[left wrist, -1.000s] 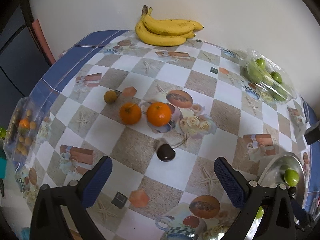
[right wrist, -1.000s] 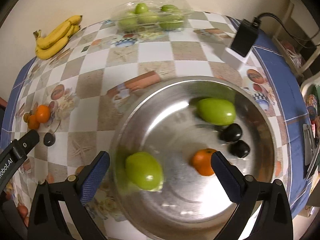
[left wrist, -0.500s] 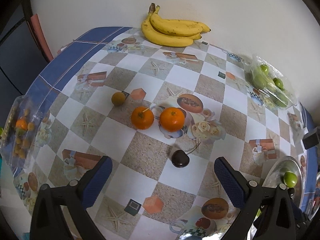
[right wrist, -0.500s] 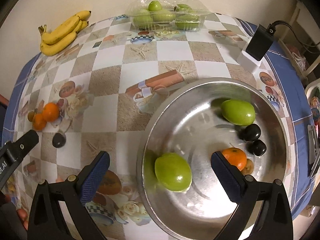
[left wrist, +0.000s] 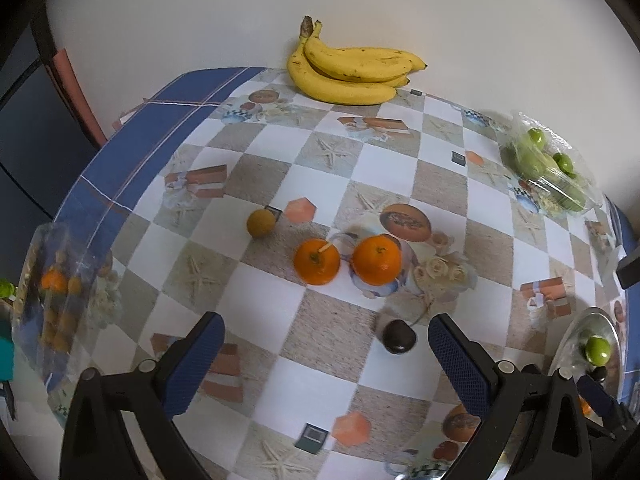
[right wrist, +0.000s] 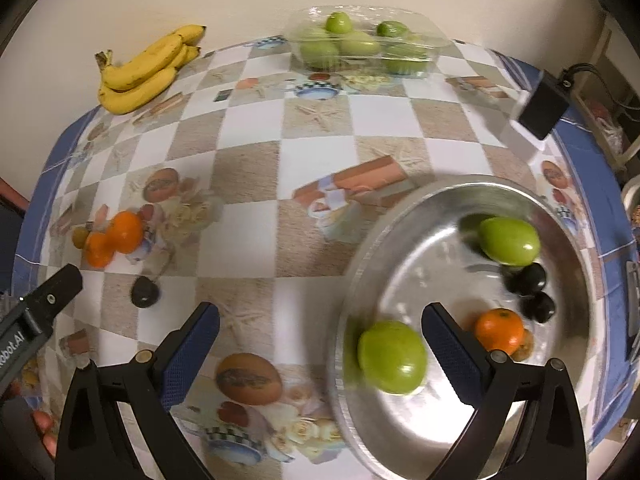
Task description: Organize fruits
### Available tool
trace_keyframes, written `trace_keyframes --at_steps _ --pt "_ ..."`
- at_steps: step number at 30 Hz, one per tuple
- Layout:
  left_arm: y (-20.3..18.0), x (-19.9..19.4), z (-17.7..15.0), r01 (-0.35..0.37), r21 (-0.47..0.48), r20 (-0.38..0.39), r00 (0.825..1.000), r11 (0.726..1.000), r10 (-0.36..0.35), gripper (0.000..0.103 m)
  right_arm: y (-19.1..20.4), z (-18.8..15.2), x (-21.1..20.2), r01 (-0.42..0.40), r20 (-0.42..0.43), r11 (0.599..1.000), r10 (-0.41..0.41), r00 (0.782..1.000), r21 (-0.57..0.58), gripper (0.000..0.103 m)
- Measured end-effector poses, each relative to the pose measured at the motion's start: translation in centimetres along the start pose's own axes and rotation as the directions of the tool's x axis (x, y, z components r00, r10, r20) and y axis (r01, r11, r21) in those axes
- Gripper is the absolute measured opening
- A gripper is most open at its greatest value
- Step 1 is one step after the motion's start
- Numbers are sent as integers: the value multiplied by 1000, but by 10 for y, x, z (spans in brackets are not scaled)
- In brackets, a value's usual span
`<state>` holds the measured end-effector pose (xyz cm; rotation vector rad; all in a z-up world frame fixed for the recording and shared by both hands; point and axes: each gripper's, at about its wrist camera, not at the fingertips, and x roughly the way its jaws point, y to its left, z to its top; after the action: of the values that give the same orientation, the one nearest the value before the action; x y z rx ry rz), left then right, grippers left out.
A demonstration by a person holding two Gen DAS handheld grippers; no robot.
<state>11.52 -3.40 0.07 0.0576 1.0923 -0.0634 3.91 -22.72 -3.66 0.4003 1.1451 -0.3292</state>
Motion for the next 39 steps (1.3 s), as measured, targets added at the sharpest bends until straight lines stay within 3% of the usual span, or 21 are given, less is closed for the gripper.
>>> trace_keyframes --at_steps 5,14,22,35,37,39 --pt "13 3 8 22 2 3 1000 1000 -22 103 15 1 1 -62 2 998 62 998 -3 101" --pt "21 2 16 12 94 52 998 995 -17 103 51 1 8 -133 -3 990 133 991 -55 101" --pt "50 1 29 83 3 86 993 997 -83 103 68 0 13 -174 -3 983 174 985 -51 101" --pt "35 22 32 153 31 13 988 988 -154 101 85 -4 30 -230 -33 971 229 973 -62 100" --pt "32 29 31 182 26 -8 983 983 -182 95 85 -5 33 -236 -37 970 234 972 -58 98" --pt "31 36 30 182 26 -25 983 983 -181 88 86 -5 36 -245 -43 968 243 969 -55 88"
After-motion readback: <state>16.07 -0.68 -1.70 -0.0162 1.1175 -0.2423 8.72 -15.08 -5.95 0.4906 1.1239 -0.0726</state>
